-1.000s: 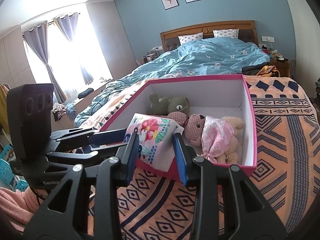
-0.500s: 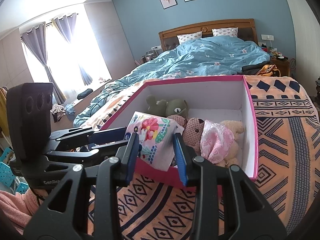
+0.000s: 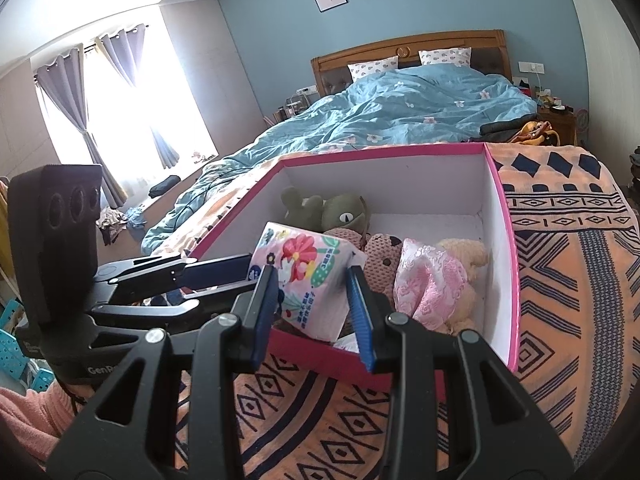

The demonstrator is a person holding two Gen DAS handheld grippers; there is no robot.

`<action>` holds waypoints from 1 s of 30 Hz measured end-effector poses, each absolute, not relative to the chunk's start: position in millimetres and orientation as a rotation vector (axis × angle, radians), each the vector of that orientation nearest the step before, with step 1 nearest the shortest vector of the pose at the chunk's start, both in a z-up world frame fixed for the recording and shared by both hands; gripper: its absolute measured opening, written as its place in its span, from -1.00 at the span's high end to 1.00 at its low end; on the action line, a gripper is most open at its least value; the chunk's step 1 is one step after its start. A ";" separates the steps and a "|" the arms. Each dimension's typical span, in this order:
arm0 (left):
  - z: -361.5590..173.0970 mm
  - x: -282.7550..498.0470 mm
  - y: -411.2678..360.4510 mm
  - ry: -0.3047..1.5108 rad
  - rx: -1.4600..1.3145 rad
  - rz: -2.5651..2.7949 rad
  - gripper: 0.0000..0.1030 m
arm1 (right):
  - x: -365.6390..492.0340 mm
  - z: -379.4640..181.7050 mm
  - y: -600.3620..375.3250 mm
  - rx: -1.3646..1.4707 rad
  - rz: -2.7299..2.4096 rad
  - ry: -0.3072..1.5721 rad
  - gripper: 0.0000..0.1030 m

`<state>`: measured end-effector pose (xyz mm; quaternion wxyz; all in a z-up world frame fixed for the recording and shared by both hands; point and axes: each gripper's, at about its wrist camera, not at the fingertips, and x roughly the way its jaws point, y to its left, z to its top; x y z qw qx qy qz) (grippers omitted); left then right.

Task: Organize objects
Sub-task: 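Carry the floral tissue pack over the rim into the box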

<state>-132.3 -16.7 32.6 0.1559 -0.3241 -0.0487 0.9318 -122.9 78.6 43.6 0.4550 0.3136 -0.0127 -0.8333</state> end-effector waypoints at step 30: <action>7.3 -156.7 -20.6 -0.143 -1.049 2.666 0.30 | -143.4 17.4 61.9 0.861 -2.066 0.008 0.25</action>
